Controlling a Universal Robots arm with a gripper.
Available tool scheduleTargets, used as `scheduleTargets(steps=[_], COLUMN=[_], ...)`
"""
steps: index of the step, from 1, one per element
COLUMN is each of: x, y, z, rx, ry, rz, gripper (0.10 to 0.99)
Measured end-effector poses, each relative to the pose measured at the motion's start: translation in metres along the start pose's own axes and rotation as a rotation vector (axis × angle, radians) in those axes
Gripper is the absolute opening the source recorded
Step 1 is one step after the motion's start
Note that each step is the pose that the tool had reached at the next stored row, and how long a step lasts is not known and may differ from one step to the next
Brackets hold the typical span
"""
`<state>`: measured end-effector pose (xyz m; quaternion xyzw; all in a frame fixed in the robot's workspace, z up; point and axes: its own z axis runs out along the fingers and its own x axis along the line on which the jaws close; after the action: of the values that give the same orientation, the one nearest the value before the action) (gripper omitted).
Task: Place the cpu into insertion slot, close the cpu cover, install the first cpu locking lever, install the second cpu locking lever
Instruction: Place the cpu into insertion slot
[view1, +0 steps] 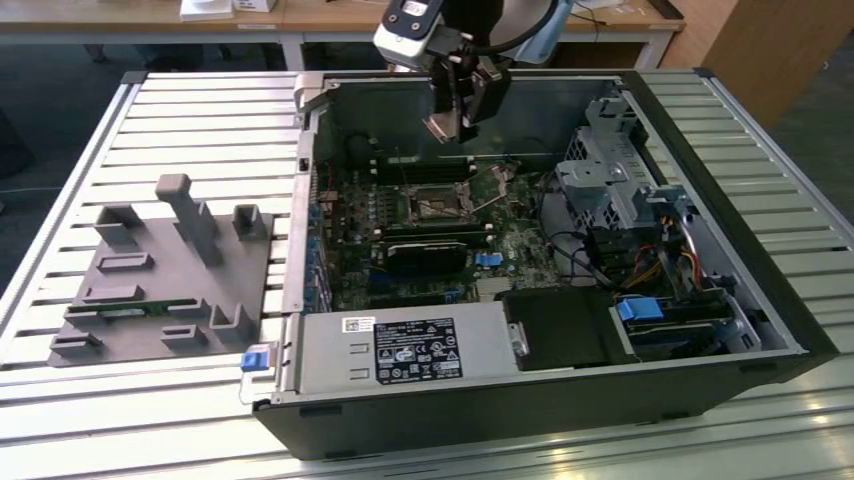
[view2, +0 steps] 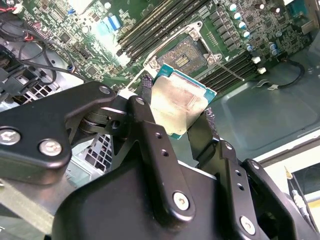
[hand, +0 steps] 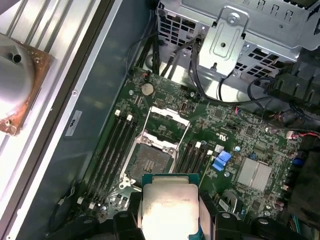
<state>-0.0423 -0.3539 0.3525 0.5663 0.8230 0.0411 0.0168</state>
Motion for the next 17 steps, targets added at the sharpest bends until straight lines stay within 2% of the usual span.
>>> scheduleTargets(steps=[17], x=[0.0007], y=[-0.0018], z=[0.0006], rx=[-0.001], ry=[-0.0049], rz=[0.057], gripper=[0.537])
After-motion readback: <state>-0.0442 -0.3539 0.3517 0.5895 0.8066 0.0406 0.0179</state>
